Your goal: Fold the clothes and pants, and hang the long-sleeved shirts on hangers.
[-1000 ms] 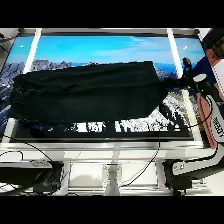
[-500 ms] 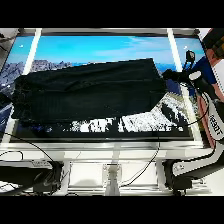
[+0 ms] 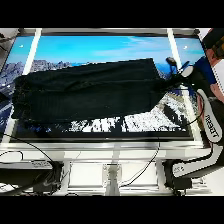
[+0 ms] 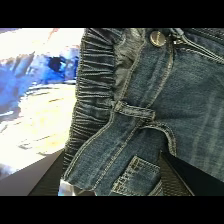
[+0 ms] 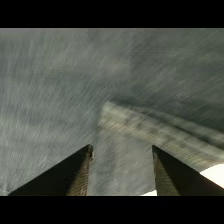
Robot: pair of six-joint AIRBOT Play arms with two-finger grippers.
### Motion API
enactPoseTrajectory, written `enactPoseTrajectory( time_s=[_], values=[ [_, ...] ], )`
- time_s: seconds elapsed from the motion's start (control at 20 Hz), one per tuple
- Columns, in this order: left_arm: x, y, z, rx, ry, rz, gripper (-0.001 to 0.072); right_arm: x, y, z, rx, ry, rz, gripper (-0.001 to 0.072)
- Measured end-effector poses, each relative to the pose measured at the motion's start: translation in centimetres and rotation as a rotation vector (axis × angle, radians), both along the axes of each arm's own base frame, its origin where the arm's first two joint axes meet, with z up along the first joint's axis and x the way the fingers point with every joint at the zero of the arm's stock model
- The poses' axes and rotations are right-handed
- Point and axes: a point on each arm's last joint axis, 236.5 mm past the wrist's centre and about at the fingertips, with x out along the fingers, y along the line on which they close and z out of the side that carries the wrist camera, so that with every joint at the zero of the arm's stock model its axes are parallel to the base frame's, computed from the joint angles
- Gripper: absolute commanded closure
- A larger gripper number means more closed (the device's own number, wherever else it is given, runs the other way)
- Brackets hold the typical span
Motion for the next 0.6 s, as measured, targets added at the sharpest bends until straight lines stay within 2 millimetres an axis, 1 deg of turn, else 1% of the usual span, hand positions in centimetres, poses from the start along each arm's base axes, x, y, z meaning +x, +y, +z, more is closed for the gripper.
enactPoseTrajectory(
  time_s=[0.1,0.15,0.25,0.3,0.35,0.5,0.6],
  values=[
    [-0.1,0.0,0.2,0.004,-0.001,0.0,0.0068,-1.5,1.1,-0.6,-0.072,0.063,0.027,0.0296],
    [-0.1,0.0,0.3,0.007,0.0,0.0,0.0068,-2.1,1.8,-0.8,-0.1,0.085,0.04,0.0233],
    [-0.3,0.1,0.3,0.012,0.004,-0.001,0.0069,-3.2,3.5,-1.0,-0.147,0.118,0.077,0.0229],
    [-0.3,0.2,0.4,0.014,0.004,0.0,0.0069,-3.5,3.9,-1.0,-0.178,0.124,0.092,0.0229],
    [-0.4,0.3,0.4,0.017,0.005,0.001,0.0069,-3.7,4.0,-1.1,-0.214,0.129,0.095,0.023],
    [-0.5,0.6,0.4,0.022,0.004,0.007,0.0069,-4.1,3.0,-1.1,-0.316,0.139,0.055,0.023],
    [-0.6,0.7,0.4,0.024,0.004,0.01,0.0069,-4.3,2.7,-1.1,-0.342,0.147,0.021,0.0229]
  ],
)
